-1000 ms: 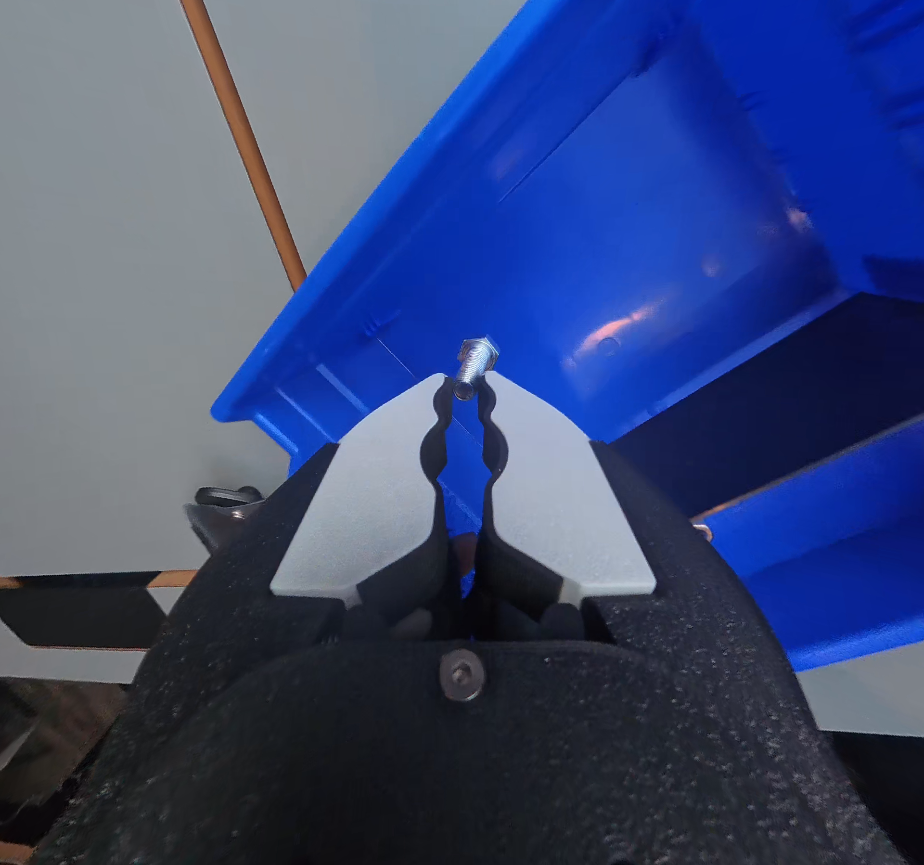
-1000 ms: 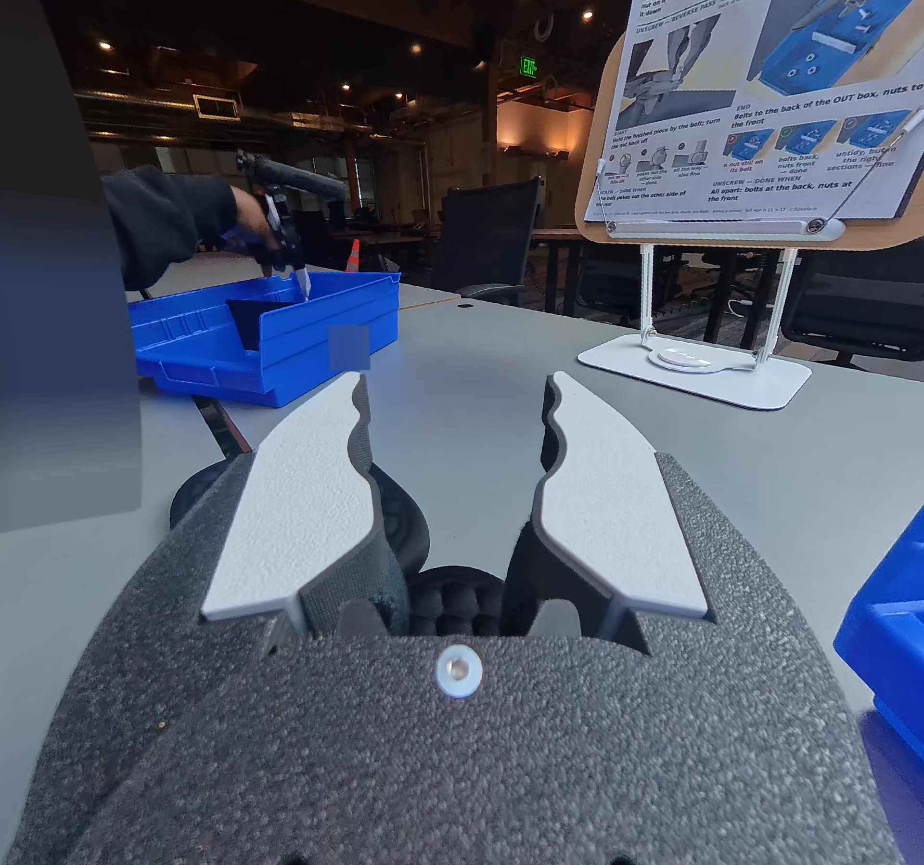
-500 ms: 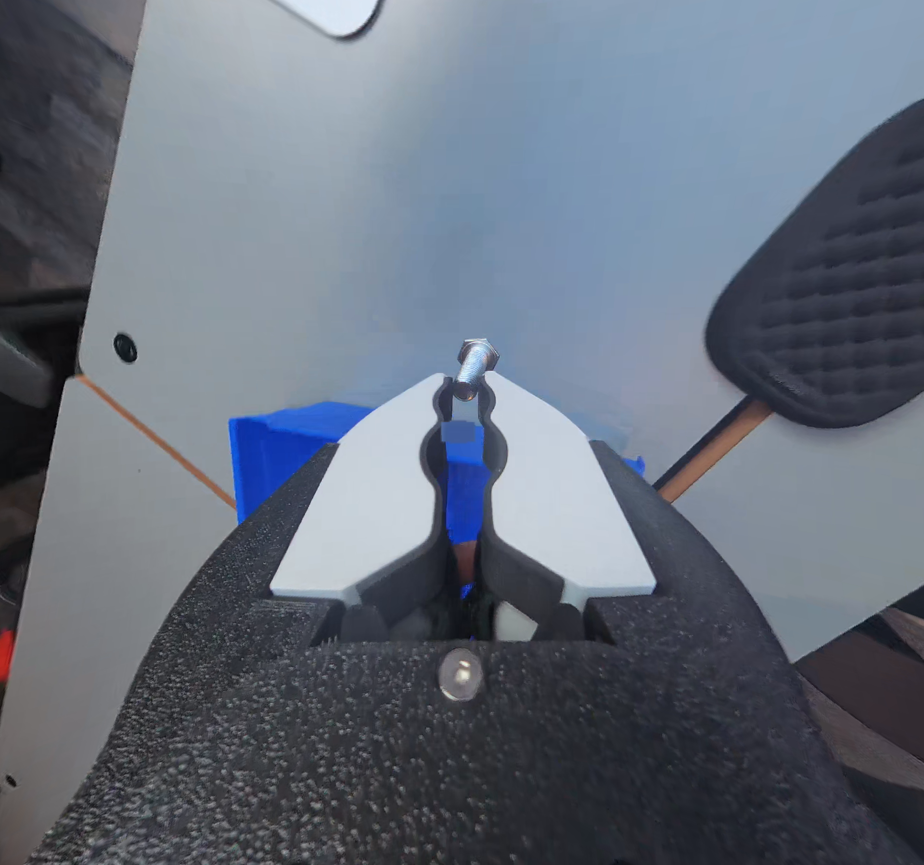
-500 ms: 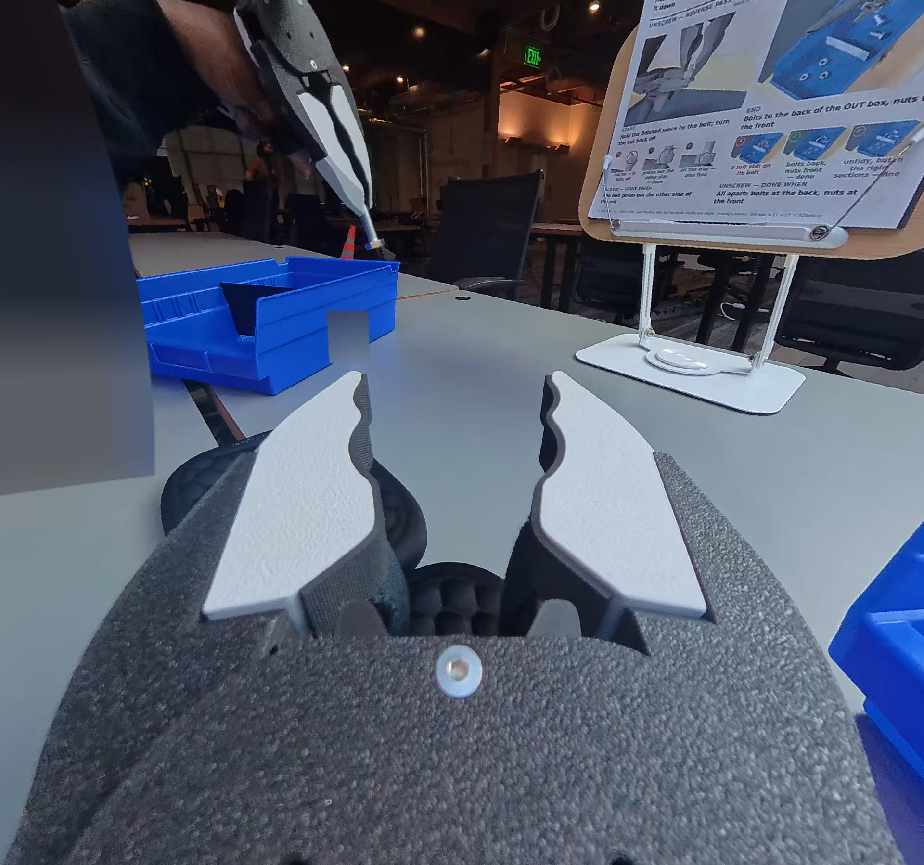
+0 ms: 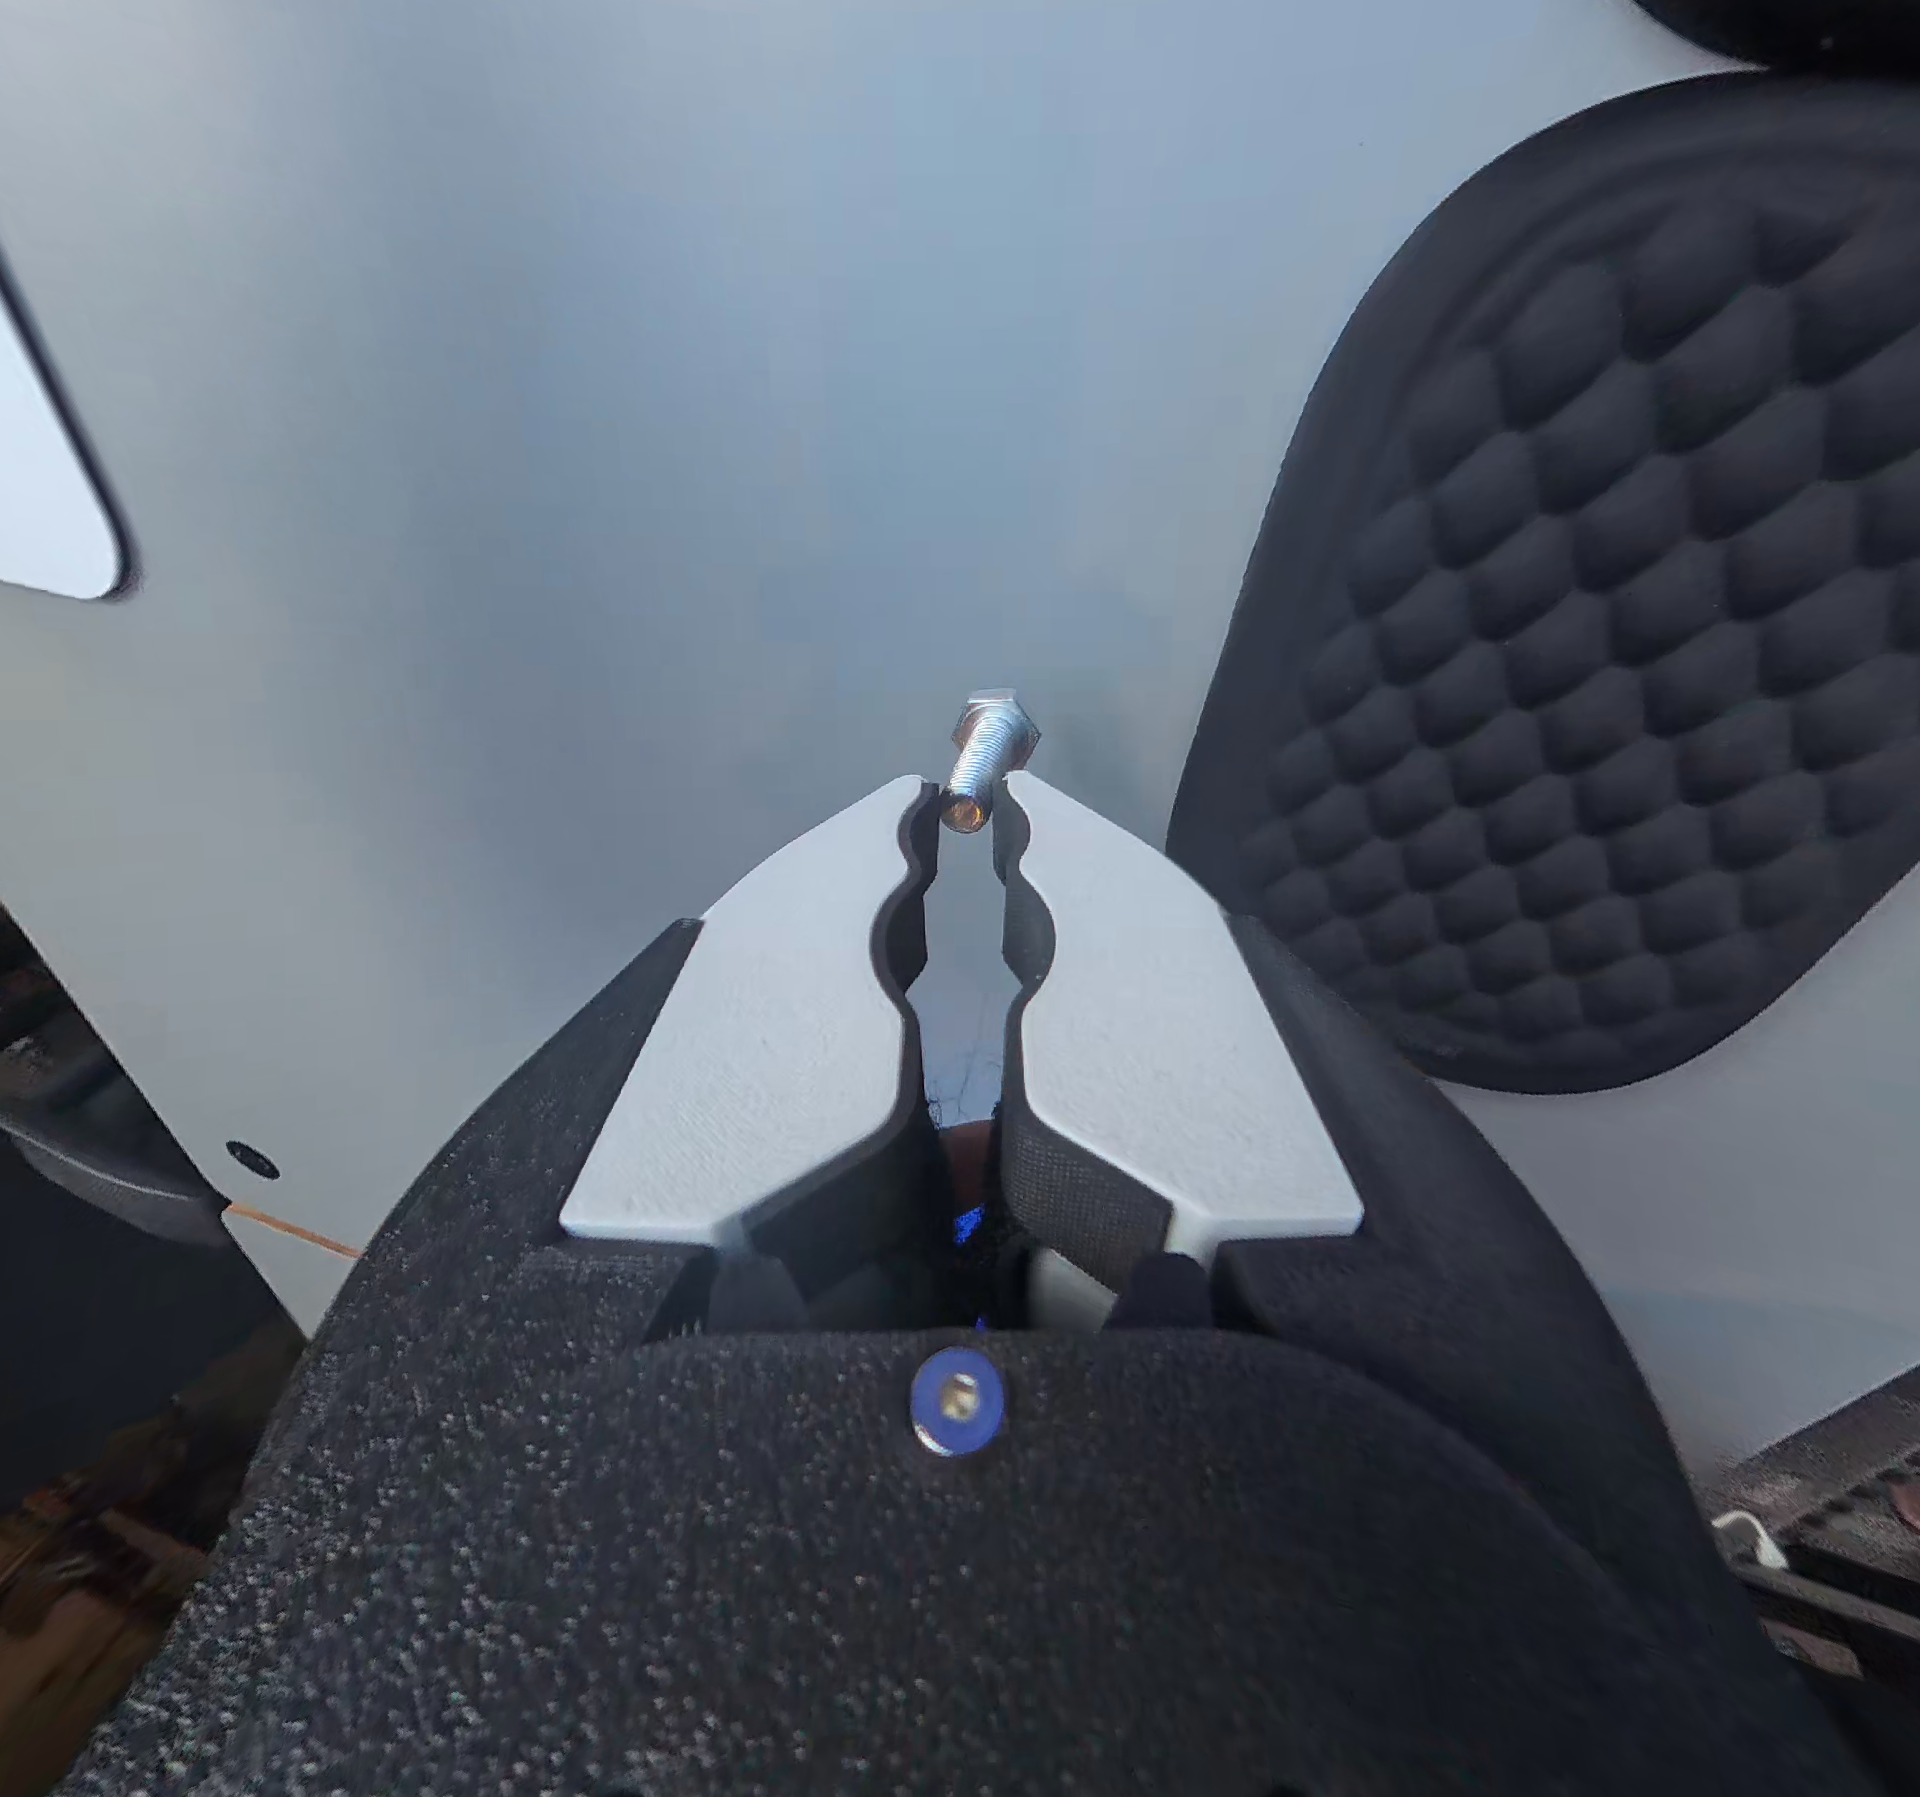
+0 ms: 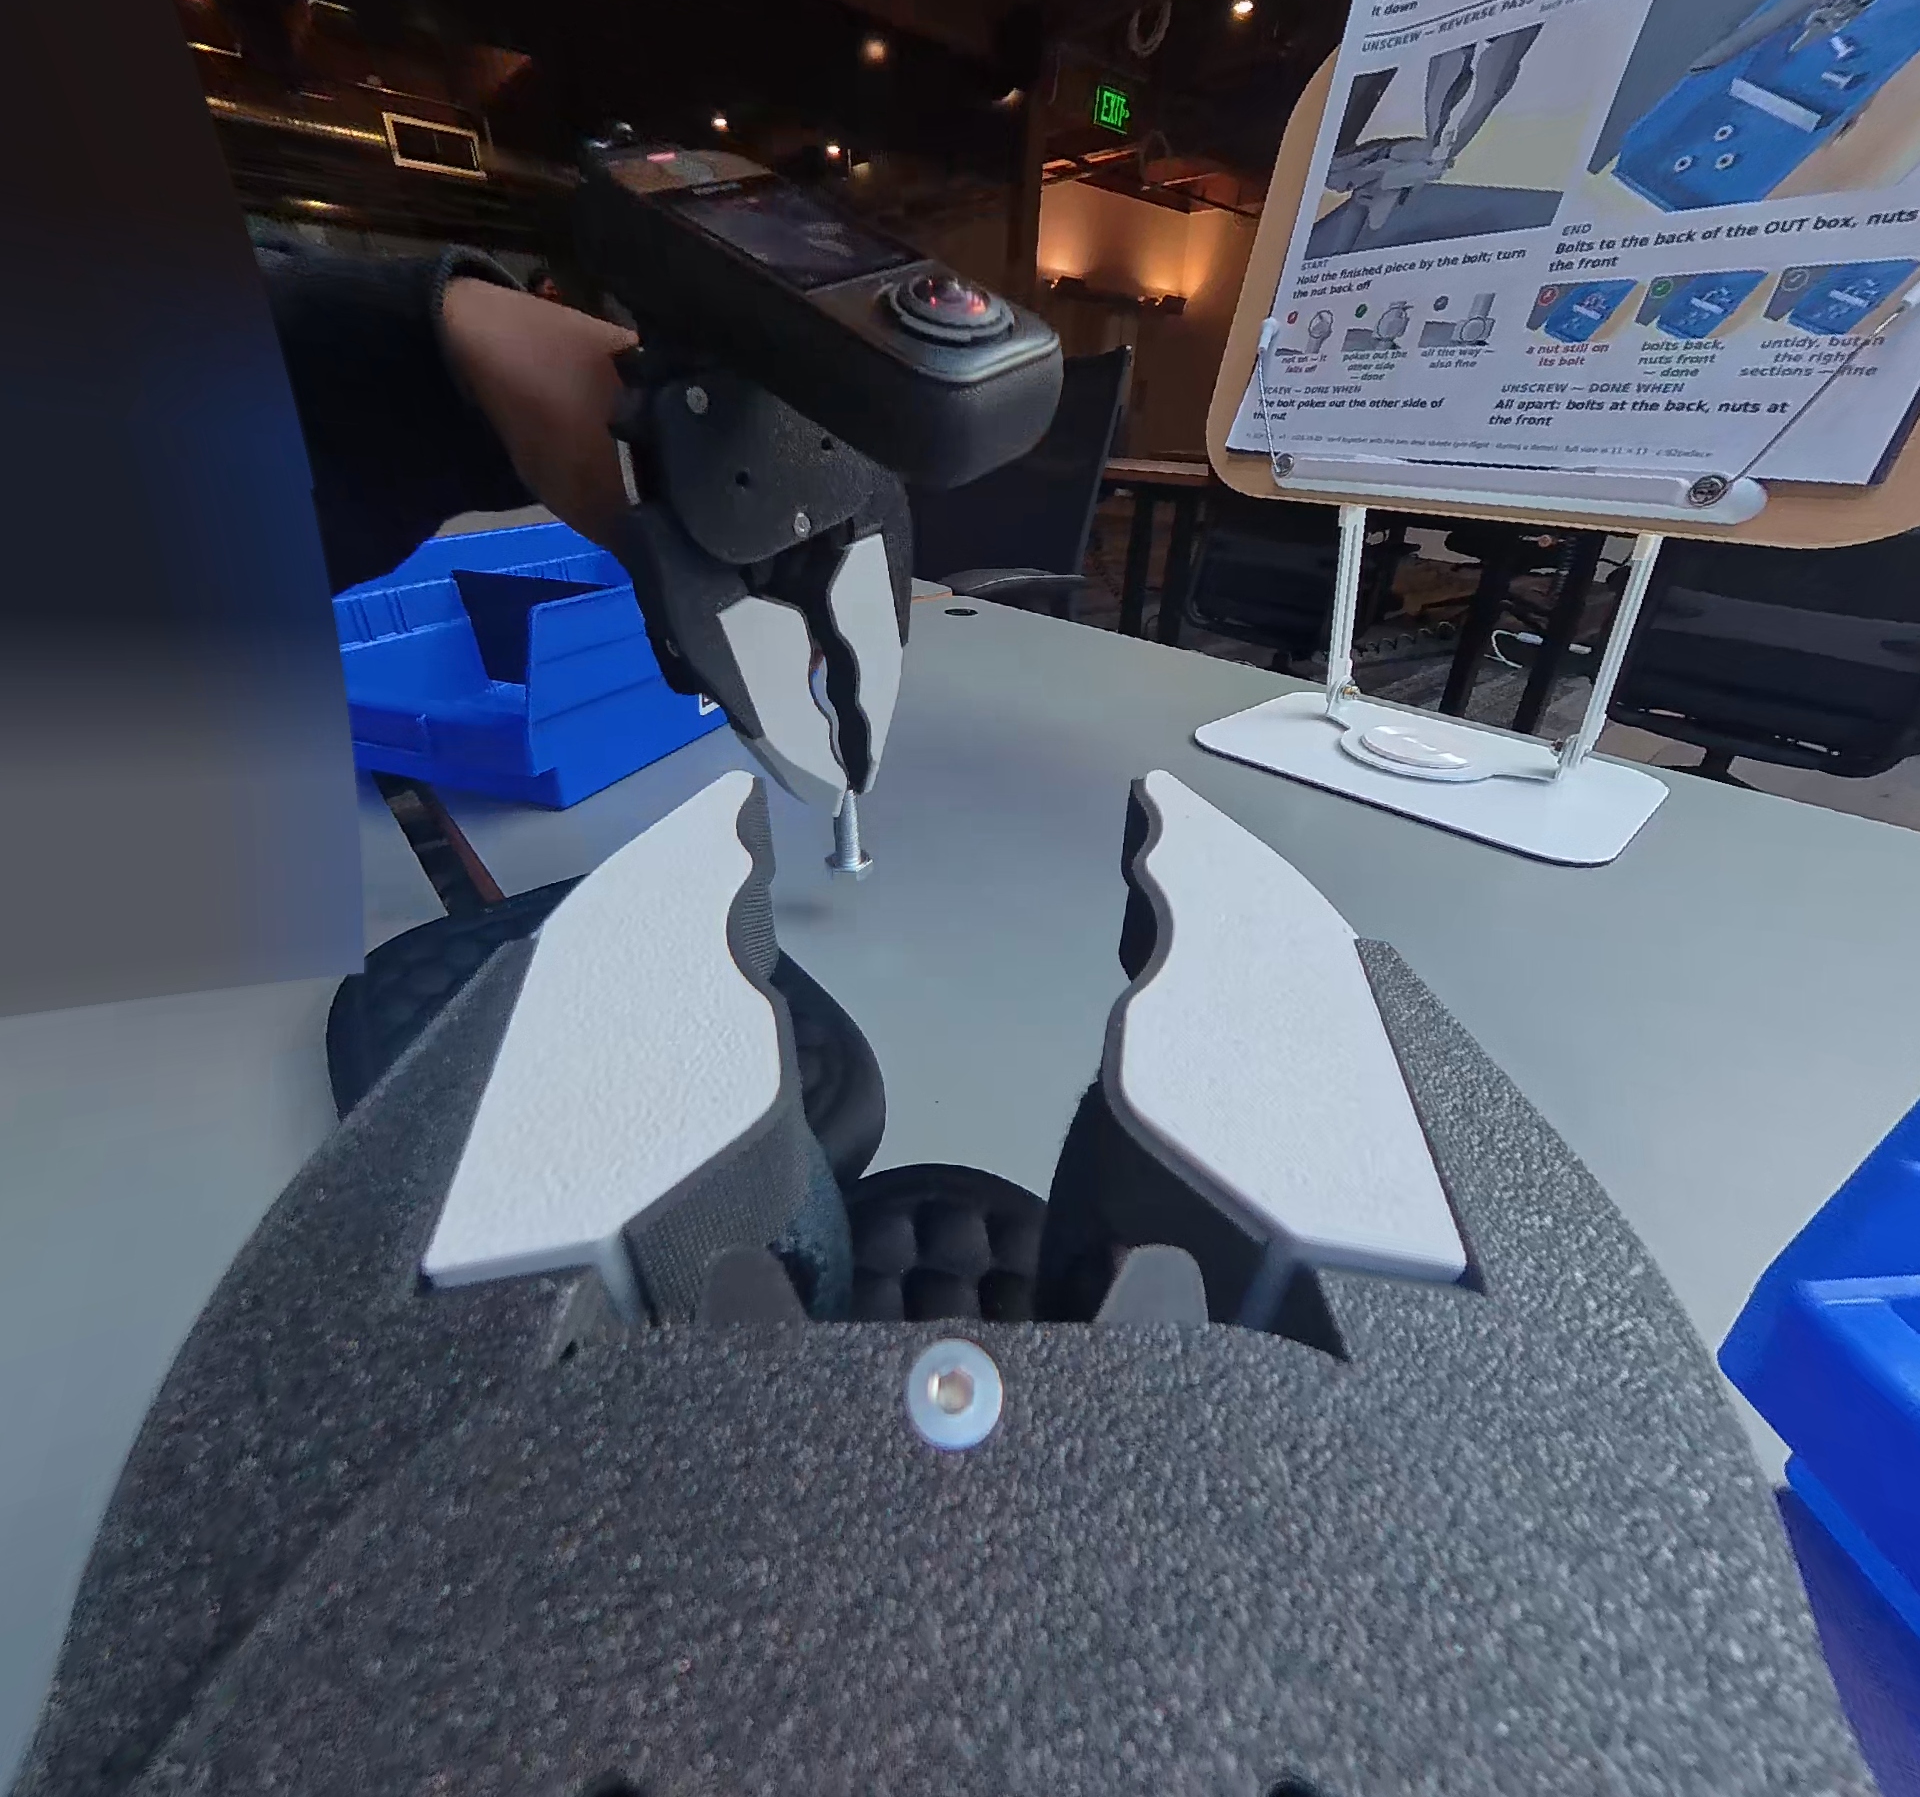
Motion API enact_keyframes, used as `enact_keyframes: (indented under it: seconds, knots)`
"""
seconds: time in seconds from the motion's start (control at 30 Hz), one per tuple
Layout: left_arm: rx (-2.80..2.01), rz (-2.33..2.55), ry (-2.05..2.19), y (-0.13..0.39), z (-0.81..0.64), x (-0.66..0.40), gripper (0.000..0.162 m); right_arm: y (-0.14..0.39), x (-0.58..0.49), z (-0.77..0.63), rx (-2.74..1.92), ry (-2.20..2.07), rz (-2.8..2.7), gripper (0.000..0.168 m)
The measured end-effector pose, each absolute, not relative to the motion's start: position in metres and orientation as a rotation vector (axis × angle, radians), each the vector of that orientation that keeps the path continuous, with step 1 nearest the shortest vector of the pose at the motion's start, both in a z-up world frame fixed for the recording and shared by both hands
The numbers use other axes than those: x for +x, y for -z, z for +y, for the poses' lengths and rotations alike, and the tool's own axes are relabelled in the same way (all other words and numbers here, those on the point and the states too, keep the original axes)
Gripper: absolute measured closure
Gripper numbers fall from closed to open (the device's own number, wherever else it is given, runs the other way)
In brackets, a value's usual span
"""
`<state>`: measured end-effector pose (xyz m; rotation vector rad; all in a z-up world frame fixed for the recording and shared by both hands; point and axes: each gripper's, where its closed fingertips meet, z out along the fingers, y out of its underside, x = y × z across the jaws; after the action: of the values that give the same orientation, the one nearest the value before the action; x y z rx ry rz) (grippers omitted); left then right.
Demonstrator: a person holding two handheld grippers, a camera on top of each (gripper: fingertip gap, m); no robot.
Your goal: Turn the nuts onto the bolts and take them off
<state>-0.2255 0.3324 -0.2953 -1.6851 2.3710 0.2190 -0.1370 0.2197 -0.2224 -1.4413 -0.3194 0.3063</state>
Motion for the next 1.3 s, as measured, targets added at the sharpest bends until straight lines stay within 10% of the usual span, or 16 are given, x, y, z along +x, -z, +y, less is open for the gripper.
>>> enact_keyframes:
  seconds: [0.77,1.0,1.3]
  knots:
    - [-1.802,2.216,0.044,0.276,0.335,-0.233,0.128,0.221,-0.136,0.219,-1.435,-0.312,-0.310,0.104]
    - [-2.063,1.893,0.086,0.210,0.373,-0.344,0.121,0.222,-0.136,0.221,-1.448,-0.314,-0.313,0.105]
    - [-2.538,1.694,-0.076,0.275,0.389,-0.484,0.126,0.223,-0.137,0.221,-1.448,-0.311,-0.318,0.105]
